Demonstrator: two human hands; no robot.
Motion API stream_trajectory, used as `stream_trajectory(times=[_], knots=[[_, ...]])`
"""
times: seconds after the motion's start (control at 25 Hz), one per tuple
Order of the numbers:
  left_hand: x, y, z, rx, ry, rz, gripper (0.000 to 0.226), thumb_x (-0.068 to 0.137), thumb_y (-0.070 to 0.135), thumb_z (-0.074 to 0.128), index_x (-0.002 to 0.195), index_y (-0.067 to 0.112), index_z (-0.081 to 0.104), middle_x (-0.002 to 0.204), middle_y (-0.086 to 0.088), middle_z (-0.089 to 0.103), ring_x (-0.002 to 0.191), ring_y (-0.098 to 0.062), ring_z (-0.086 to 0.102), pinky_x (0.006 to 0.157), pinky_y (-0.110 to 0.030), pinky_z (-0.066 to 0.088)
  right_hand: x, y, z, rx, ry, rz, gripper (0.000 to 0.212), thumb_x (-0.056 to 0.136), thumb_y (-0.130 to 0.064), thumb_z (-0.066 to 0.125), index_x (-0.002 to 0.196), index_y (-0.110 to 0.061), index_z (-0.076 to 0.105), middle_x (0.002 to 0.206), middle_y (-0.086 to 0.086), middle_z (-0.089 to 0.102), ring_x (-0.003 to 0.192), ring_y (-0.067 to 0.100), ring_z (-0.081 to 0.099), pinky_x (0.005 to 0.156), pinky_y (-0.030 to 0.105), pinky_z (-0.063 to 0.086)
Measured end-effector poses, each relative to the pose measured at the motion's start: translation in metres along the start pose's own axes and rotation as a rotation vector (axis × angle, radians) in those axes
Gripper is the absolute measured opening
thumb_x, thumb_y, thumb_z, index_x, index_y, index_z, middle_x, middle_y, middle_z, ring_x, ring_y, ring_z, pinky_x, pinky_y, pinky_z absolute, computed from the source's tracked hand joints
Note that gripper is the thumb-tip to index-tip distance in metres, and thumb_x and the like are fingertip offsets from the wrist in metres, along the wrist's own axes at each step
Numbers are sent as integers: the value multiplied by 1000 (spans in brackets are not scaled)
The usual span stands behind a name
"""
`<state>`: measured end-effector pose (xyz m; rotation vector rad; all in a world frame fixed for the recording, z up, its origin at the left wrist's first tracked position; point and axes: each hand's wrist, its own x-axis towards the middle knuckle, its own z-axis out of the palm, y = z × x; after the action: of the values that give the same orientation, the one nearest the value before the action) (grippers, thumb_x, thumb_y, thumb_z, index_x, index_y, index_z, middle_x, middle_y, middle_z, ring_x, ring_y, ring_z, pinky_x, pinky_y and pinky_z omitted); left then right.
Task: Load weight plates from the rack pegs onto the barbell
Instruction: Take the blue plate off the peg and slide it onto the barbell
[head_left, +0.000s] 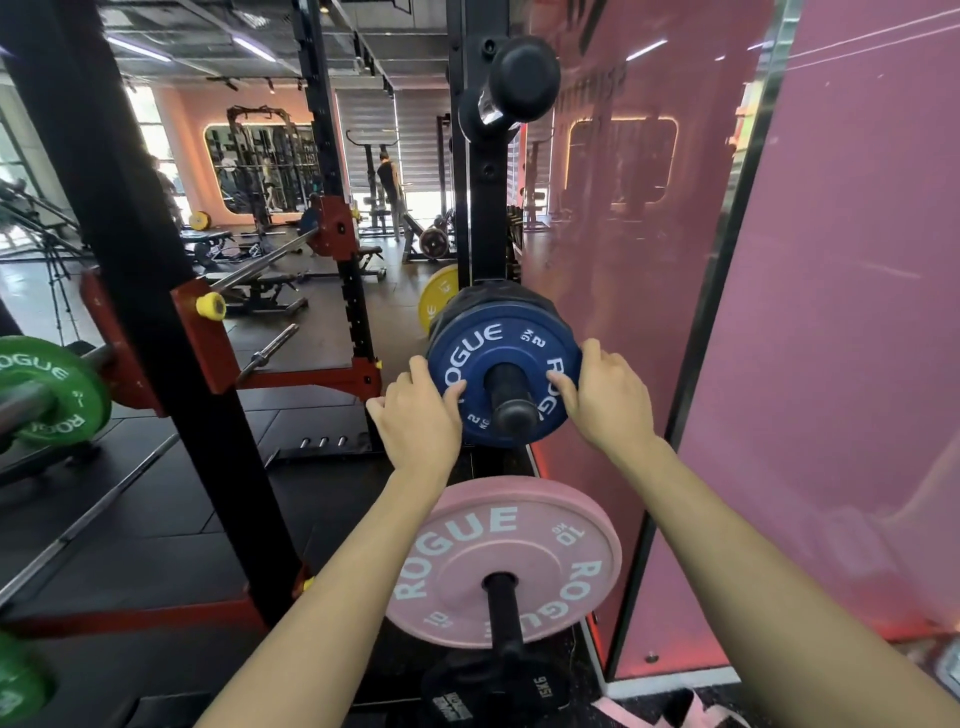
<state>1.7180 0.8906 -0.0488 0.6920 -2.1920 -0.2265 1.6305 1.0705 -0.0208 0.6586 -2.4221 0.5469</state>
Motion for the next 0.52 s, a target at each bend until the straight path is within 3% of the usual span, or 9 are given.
stream_trajectory(times=[0.16, 0.36, 0.52], knots=[[-13, -13, -16, -80, -2, 74, 44, 93, 51, 56, 108, 11, 51, 88, -8, 65, 81, -29, 61, 74, -41, 38, -20, 7, -14, 40, -17, -31, 45, 95, -49, 50, 109, -7, 44, 88, 11, 56, 83, 33, 53, 60, 38, 38], [-24, -22, -34, -302, -78, 103, 51, 91, 52, 59, 122, 12, 54, 111, -4, 66, 100, -25, 62, 88, -42, 41, -44, 10, -30, 49, -33, -31, 45, 94, -53, 49, 105, -10, 41, 90, 11, 58, 79, 32, 53, 60, 37, 38], [-43, -33, -49, -266, -102, 169, 51, 91, 57, 55, 116, 12, 58, 105, -3, 68, 91, -26, 61, 82, -43, 39, -74, 8, -45, 129, -23, 20, 47, 90, -59, 47, 110, -17, 43, 94, 5, 61, 84, 27, 57, 65, 40, 47]])
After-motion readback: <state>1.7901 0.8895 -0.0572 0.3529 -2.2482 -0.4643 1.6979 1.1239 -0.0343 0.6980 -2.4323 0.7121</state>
